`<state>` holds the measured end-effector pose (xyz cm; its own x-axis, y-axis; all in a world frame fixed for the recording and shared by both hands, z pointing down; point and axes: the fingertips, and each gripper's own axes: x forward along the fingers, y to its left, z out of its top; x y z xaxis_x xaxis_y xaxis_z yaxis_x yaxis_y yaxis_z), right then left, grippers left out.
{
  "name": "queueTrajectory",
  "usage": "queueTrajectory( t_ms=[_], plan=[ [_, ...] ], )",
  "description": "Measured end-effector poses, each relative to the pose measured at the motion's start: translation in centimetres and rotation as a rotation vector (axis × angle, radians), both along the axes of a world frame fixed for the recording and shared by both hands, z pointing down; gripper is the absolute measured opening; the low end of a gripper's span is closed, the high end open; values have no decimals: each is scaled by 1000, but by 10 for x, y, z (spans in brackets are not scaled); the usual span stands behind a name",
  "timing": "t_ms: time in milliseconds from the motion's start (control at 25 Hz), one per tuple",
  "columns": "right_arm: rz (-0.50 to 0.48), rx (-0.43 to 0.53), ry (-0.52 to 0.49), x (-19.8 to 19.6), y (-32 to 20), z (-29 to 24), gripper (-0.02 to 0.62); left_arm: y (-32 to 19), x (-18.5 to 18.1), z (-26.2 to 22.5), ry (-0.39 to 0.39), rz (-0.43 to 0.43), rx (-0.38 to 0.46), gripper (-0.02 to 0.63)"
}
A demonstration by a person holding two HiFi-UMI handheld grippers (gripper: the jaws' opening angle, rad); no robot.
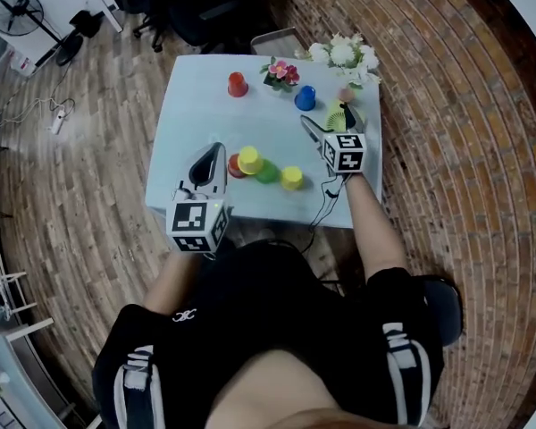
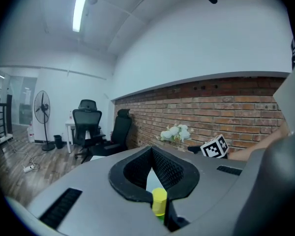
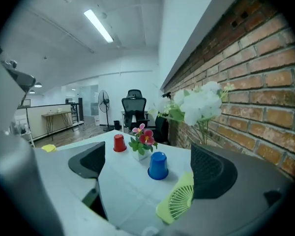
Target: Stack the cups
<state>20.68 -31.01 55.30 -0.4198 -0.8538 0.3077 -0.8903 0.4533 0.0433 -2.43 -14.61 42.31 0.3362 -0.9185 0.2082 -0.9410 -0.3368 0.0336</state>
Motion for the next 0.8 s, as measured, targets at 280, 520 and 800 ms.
queueTrajectory(
  t_ms=[280,520,800],
  plan=[
    [17,-159,-28,-12,-34,46,525,6,-5,8,-21,-61,-28,3],
    [98,-327,-14,-13,-60,87,461,7,-20,16,-36,-100,-61,3],
    [162,-404,2,-17,-89,114,449,-1,-37,33,-30,-114,-104,3]
  ],
)
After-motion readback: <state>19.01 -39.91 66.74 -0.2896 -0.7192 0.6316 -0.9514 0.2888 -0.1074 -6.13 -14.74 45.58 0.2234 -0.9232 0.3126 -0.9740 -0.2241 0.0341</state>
